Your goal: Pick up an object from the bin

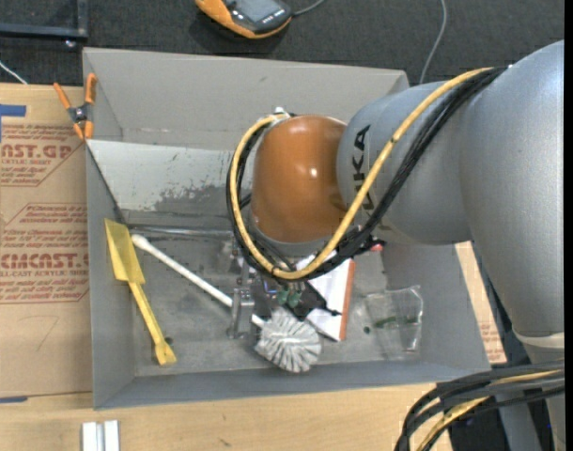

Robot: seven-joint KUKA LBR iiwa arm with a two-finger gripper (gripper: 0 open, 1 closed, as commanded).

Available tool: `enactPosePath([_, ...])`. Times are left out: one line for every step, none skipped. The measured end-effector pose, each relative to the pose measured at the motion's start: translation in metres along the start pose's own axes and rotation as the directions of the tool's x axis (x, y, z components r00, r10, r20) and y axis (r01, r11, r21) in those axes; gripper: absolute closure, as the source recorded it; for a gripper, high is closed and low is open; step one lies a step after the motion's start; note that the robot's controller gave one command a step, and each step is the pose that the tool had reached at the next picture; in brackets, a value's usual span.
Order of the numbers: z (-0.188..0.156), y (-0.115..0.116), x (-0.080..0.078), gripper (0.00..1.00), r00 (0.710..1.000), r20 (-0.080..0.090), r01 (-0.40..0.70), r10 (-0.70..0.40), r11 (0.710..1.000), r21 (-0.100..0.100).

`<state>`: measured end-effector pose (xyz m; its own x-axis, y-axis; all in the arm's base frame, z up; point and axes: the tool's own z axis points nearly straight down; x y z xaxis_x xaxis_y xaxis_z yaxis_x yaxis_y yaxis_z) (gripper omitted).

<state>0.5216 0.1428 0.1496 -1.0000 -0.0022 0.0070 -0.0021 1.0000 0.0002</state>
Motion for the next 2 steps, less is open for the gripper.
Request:
enactPosePath([-0.004, -0.001, -0.002, 0.00, 1.000, 0.007, -0.002, 0.002, 1.000, -0.001])
enactPosePath([0.055, -0.072, 0.035, 0.00, 1.000, -0.009, 0.010, -0.010, 1.000, 0.003])
